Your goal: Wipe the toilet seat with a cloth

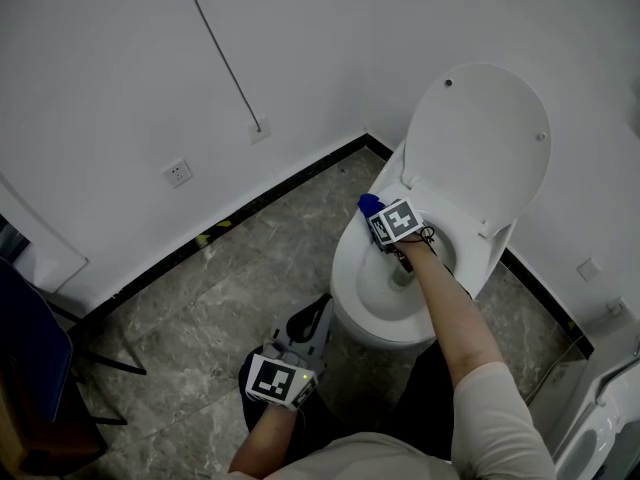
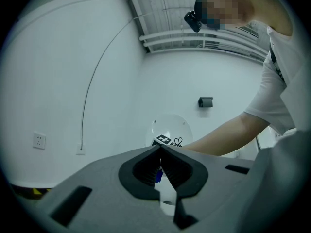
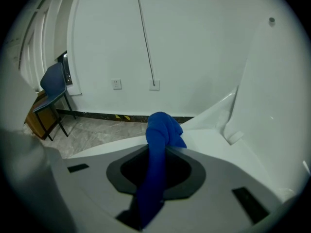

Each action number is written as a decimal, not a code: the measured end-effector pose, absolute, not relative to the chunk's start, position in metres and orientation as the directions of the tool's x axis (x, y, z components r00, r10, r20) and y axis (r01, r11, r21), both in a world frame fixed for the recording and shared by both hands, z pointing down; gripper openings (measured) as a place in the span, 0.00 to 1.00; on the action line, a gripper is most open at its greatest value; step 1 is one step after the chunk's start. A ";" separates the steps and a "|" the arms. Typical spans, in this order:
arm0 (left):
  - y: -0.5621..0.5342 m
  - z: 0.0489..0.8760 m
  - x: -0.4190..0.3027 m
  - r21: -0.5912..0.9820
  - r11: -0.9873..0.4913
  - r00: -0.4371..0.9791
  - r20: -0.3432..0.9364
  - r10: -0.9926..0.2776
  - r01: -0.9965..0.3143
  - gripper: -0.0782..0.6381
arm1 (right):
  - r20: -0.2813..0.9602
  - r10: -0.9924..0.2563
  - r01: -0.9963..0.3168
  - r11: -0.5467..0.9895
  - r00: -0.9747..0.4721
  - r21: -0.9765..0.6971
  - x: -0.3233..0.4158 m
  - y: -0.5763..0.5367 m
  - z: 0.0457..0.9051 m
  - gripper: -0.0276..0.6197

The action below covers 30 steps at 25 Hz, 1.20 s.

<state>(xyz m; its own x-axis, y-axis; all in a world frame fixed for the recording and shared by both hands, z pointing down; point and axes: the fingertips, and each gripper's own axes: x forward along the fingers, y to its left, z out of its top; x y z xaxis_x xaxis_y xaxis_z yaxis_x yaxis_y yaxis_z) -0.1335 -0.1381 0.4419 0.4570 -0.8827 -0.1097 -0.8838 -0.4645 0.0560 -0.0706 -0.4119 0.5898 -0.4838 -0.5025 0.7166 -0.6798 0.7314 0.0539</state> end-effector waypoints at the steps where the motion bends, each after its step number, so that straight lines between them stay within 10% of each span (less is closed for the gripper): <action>1: -0.138 0.441 -0.134 0.056 -0.464 0.457 -0.112 -0.883 -0.884 0.12 | 0.718 -0.500 -0.678 0.733 -0.484 0.054 -0.072 -0.411 0.590 0.14; 30: -0.133 0.421 -0.125 0.018 -0.486 0.479 -0.141 -0.867 -0.874 0.12 | 0.720 -0.434 -0.591 0.806 -0.541 0.042 -0.098 -0.359 0.590 0.14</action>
<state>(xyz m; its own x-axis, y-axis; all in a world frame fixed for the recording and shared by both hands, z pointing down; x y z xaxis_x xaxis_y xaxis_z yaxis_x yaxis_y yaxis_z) -0.1247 -0.1333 0.4212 0.4787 -0.8667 -0.1405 -0.8740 -0.4857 0.0183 -0.0978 -0.3585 0.5903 -0.5410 -0.4344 0.7201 -0.5908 0.8057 0.0422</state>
